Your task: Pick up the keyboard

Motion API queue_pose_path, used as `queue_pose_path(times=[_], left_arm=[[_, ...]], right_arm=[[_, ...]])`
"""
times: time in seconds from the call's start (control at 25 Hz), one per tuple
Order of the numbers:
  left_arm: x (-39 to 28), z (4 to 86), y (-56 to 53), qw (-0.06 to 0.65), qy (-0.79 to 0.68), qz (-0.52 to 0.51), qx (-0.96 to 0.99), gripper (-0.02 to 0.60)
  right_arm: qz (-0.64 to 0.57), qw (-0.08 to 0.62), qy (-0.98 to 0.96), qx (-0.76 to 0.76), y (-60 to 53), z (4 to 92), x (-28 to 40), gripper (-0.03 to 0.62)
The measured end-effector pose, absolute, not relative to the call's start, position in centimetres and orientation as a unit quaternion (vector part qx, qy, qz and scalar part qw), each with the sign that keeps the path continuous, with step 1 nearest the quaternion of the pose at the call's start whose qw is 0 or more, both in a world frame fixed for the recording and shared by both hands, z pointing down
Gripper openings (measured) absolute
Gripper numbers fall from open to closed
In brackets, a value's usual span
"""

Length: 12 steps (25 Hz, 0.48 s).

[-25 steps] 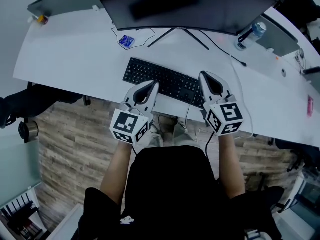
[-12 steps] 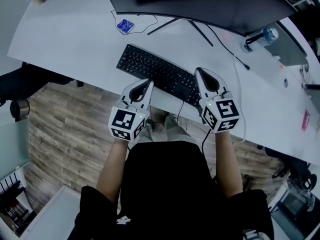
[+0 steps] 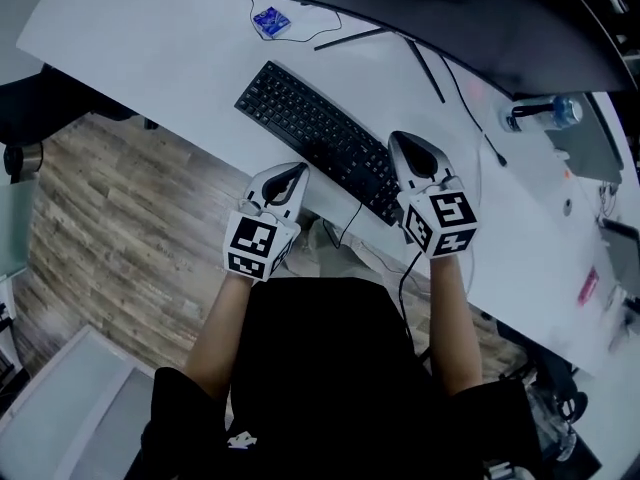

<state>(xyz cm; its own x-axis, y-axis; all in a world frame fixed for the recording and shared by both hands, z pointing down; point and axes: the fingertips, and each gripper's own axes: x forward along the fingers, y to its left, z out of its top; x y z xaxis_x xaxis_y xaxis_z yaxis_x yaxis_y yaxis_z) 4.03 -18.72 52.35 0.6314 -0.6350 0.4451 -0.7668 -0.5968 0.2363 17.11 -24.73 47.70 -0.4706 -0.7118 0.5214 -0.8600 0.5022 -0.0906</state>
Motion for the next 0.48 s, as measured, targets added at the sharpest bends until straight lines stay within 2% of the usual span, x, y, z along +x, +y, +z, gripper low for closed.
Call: queue_pose_path(times=[0.48], left_arm=[[2.1, 55.6, -17.7, 0.246, -0.451, 0.164, 0.842, 0.009]], right_arm=[[0.184, 0.314, -0.859, 0.361, -26.1, 54.5, 14.6, 0.008]])
